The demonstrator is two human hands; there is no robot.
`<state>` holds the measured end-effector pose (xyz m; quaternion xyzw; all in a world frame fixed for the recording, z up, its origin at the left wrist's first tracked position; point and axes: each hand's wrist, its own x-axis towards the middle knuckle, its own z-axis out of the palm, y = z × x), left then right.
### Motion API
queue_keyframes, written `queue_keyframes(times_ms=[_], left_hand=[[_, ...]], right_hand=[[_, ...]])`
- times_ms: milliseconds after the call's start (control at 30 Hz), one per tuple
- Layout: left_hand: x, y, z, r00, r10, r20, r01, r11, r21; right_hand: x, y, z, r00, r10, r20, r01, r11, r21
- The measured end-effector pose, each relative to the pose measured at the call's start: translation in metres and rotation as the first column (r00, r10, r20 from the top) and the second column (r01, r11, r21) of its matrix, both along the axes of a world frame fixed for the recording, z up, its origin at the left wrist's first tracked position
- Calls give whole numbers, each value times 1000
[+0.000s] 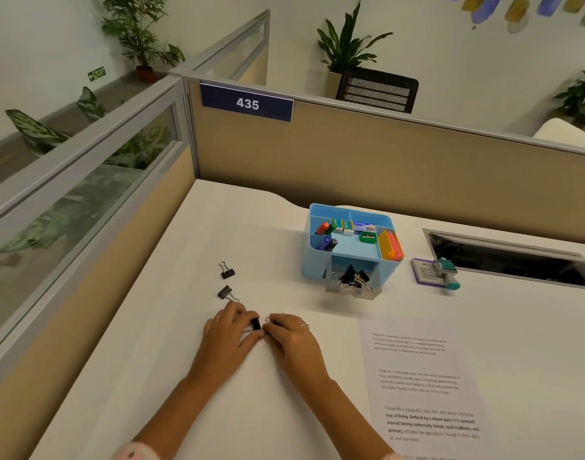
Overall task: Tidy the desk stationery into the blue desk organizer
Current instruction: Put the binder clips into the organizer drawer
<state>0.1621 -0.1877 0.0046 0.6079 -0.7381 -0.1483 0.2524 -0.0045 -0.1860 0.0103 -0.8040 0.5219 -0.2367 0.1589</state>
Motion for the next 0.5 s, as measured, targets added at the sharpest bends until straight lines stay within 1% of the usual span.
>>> queue_keyframes(times_ms=[67,100,167,233,333,400,433,467,500], left_hand=[[1,1,-1,999,6,-49,-6,1000,-2],[1,1,-1,997,10,-72,-10,1000,-4],[2,1,-2,995,21,-102,-23,1000,-17],[1,1,-2,993,31,-117,-35,999,-31],[1,3,0,989,39,-140,-44,998,-33],[1,5,0,983,50,-179,-55,998,-23],[1,7,1,975,61,-213,-65,998,-12],[0,10,2,963,79,-259,-79,997,9],[0,13,4,944,101,-314,-94,995,39]], right_hand=[[4,2,4,998,-48,-27,51,995,92],[5,2,7,996,-53,-74,61,993,103],[7,-1,14,971,-27,-236,46,996,73],[10,-4,19,935,-16,-354,53,994,93],[10,-9,21,927,-50,-371,107,985,135],[6,-10,24,956,-97,-276,147,975,168],[4,-9,27,973,-154,-172,189,959,211],[1,-8,29,969,-245,-20,241,926,292],[-2,-6,31,921,-360,150,276,872,404]])
